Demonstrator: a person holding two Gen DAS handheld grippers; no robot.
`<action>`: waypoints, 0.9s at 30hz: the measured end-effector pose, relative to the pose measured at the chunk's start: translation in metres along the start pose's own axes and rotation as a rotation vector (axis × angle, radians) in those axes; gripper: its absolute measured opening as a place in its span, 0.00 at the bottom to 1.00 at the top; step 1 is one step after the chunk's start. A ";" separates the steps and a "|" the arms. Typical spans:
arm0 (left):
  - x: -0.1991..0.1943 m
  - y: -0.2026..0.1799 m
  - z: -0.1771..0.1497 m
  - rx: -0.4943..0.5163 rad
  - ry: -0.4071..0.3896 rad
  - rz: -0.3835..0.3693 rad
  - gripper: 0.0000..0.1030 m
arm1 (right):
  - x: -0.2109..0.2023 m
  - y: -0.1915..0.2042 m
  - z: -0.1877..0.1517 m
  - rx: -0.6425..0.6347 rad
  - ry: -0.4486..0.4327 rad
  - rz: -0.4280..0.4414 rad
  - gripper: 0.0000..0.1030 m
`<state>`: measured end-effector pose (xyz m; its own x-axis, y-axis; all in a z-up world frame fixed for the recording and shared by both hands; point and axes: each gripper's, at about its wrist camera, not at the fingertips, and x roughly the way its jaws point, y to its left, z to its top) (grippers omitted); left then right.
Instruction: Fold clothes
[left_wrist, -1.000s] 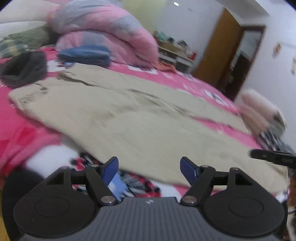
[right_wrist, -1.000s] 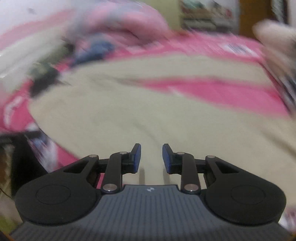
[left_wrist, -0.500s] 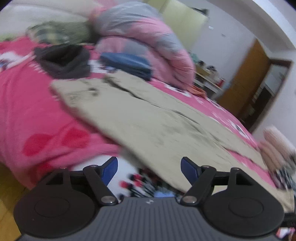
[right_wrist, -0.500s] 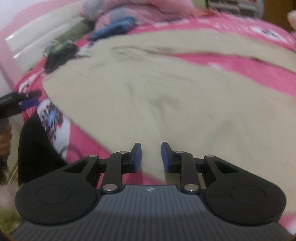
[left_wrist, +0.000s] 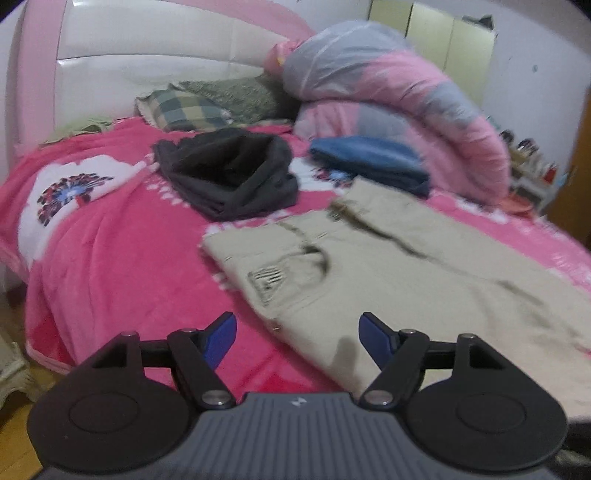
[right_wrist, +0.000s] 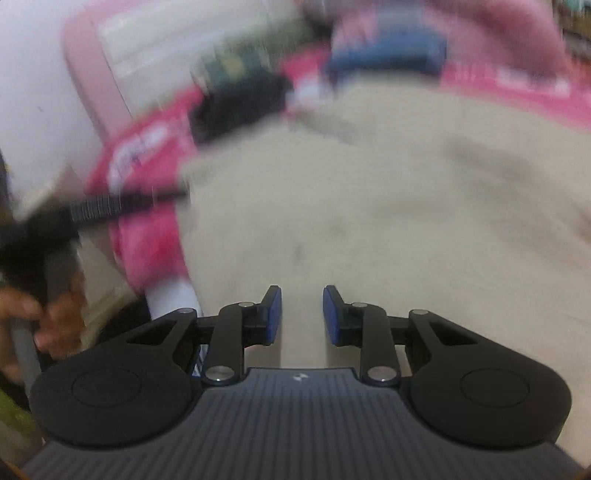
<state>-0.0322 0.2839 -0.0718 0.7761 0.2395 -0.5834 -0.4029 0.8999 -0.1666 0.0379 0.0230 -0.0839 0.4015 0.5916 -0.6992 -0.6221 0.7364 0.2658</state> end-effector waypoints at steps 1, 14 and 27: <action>0.005 0.002 -0.002 -0.001 0.010 0.010 0.72 | -0.008 0.004 -0.012 -0.014 -0.009 -0.005 0.24; 0.014 0.036 -0.013 -0.109 -0.042 -0.066 0.72 | -0.018 0.020 0.038 -0.058 -0.068 -0.037 0.25; 0.014 0.061 0.008 -0.178 -0.157 -0.022 0.68 | -0.013 0.040 0.015 -0.056 -0.058 0.044 0.25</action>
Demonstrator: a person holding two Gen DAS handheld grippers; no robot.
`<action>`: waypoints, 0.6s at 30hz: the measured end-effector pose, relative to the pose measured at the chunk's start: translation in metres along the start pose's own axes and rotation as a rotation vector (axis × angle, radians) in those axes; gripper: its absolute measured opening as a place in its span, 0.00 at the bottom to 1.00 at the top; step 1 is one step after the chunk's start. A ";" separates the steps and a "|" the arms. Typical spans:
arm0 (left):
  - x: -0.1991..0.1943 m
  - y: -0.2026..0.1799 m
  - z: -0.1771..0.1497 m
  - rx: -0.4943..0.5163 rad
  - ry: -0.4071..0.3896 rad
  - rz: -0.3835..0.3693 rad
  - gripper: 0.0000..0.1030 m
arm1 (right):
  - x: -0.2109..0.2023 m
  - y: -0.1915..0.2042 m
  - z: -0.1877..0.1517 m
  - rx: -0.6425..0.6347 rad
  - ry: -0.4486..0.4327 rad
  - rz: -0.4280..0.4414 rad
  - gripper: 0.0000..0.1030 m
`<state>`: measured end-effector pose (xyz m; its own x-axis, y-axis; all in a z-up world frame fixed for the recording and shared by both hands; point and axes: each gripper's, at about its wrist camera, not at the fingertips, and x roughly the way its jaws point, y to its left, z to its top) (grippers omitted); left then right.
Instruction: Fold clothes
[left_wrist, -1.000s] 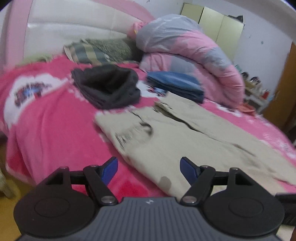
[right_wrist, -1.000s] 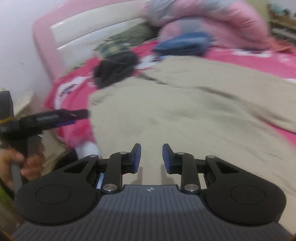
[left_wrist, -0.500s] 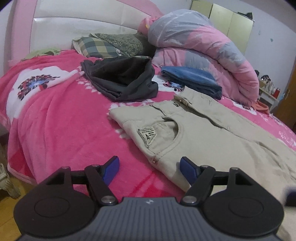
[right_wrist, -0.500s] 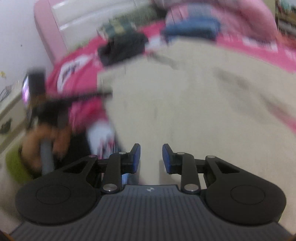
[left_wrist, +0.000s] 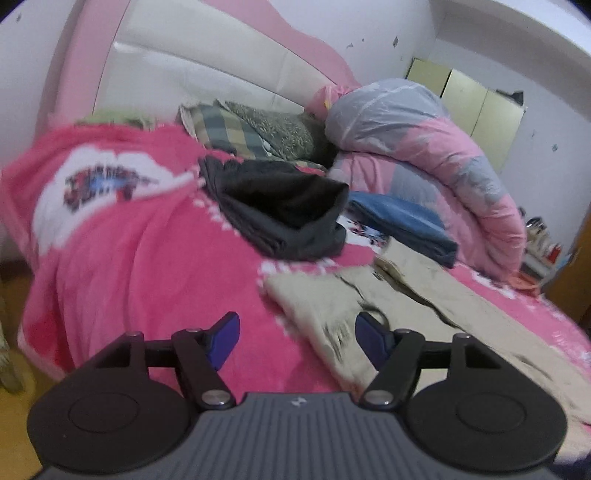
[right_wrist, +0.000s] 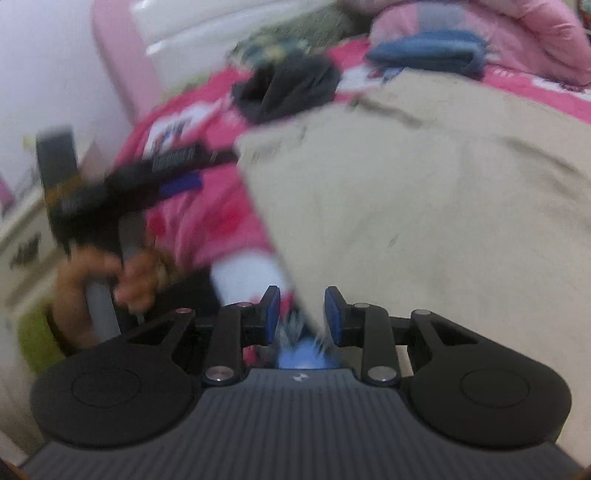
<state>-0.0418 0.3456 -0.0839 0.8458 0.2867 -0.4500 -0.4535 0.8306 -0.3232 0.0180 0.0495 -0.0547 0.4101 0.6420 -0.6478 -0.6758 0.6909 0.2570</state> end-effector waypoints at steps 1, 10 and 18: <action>0.006 -0.004 0.003 0.018 0.004 0.020 0.68 | 0.001 -0.001 0.010 0.002 -0.033 -0.012 0.25; 0.034 -0.003 0.006 -0.003 0.083 0.127 0.68 | 0.038 0.019 -0.009 0.010 -0.042 0.014 0.27; 0.035 -0.005 0.007 0.006 0.084 0.138 0.68 | -0.010 -0.012 0.000 0.016 -0.119 -0.051 0.29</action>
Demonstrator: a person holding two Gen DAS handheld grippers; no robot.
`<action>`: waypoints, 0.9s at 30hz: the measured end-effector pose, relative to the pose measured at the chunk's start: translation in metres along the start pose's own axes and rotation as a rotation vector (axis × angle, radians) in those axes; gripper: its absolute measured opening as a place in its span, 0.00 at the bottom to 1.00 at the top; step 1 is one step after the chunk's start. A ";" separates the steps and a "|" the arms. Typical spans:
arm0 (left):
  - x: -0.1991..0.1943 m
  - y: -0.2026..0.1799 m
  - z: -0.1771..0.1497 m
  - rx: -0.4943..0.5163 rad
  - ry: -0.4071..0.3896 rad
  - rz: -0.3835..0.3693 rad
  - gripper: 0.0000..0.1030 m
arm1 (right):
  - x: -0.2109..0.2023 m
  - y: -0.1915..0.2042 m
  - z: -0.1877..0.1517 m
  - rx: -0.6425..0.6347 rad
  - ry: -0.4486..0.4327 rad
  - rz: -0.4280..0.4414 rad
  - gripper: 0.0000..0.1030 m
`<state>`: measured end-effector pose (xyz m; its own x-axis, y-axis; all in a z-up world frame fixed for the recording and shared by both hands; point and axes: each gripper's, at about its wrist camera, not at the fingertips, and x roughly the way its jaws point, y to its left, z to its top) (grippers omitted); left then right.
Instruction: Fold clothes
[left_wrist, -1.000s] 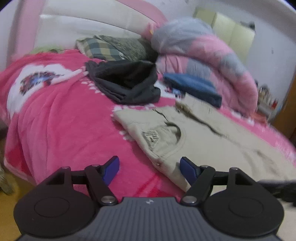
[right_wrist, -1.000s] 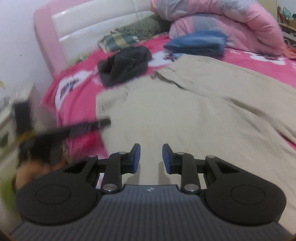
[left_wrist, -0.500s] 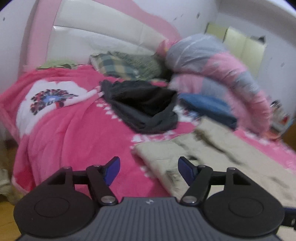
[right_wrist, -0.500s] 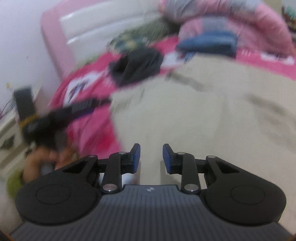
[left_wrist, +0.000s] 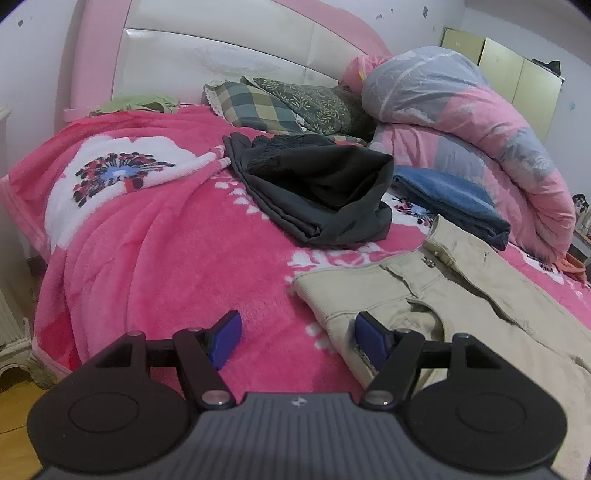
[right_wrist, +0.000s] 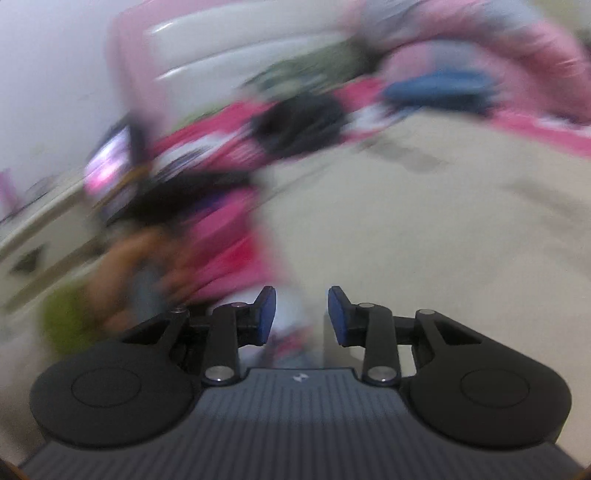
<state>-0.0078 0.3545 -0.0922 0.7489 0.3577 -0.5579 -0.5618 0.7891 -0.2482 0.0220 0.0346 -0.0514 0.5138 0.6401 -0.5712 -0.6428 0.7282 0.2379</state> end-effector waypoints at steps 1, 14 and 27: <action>0.000 0.000 0.000 0.001 -0.001 0.003 0.68 | 0.003 -0.015 0.012 0.044 -0.019 -0.041 0.30; -0.056 -0.008 -0.009 0.145 -0.071 -0.163 0.71 | -0.073 -0.043 -0.069 -0.015 0.053 -0.104 0.47; -0.106 -0.222 -0.102 0.803 0.030 -0.573 0.66 | -0.078 -0.077 -0.027 0.040 -0.048 -0.361 0.50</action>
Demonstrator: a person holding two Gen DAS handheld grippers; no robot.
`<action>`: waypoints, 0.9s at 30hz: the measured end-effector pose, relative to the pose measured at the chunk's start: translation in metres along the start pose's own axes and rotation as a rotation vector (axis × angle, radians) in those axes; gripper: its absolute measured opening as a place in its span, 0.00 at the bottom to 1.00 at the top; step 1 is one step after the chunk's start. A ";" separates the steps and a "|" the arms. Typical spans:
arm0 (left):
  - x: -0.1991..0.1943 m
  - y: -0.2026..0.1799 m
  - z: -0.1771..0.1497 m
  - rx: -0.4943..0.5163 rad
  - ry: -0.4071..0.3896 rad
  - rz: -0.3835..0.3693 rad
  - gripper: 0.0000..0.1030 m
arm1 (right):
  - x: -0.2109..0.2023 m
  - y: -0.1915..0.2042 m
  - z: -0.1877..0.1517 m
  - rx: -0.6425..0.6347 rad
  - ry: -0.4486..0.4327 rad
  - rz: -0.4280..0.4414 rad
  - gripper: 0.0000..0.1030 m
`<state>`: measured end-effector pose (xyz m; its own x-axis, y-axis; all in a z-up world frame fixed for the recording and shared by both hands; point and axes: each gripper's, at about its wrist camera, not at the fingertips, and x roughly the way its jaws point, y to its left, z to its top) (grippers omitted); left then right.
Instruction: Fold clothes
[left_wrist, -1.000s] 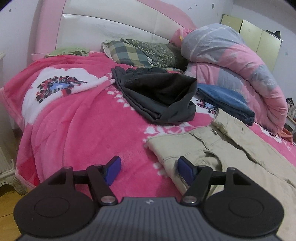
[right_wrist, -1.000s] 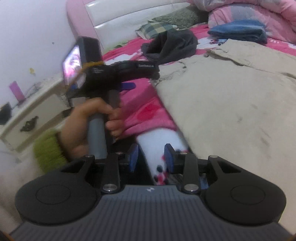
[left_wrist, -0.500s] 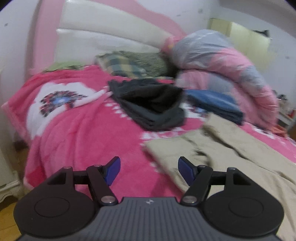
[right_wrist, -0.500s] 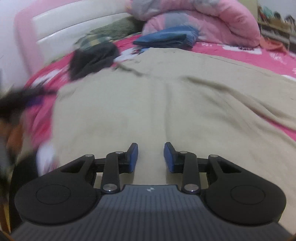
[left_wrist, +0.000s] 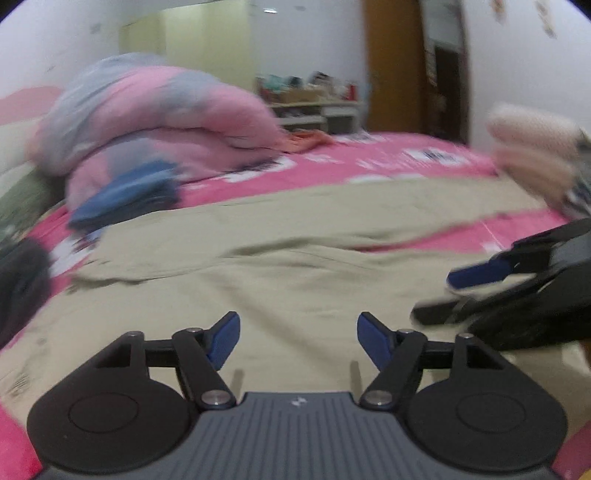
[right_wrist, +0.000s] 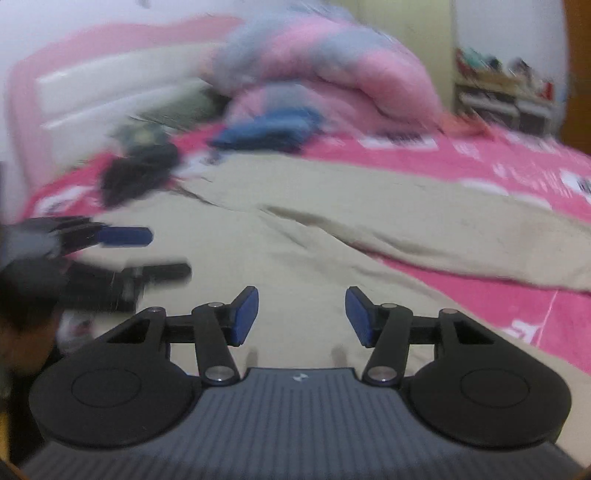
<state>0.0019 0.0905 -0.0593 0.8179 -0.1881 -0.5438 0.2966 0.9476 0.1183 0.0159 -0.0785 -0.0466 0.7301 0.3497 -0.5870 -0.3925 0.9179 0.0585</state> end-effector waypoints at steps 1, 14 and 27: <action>0.000 -0.012 -0.004 0.026 0.015 -0.014 0.64 | 0.009 -0.004 -0.008 -0.003 0.055 -0.047 0.50; -0.061 -0.062 -0.028 0.216 -0.004 -0.077 0.61 | -0.165 -0.070 -0.119 0.144 0.005 -0.051 0.50; -0.047 -0.101 -0.049 0.142 0.092 -0.333 0.60 | -0.158 -0.098 -0.171 0.274 -0.006 -0.265 0.51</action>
<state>-0.0903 0.0157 -0.0864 0.6194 -0.4498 -0.6434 0.6095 0.7921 0.0330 -0.1567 -0.2560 -0.0972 0.7899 0.0938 -0.6060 -0.0264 0.9925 0.1193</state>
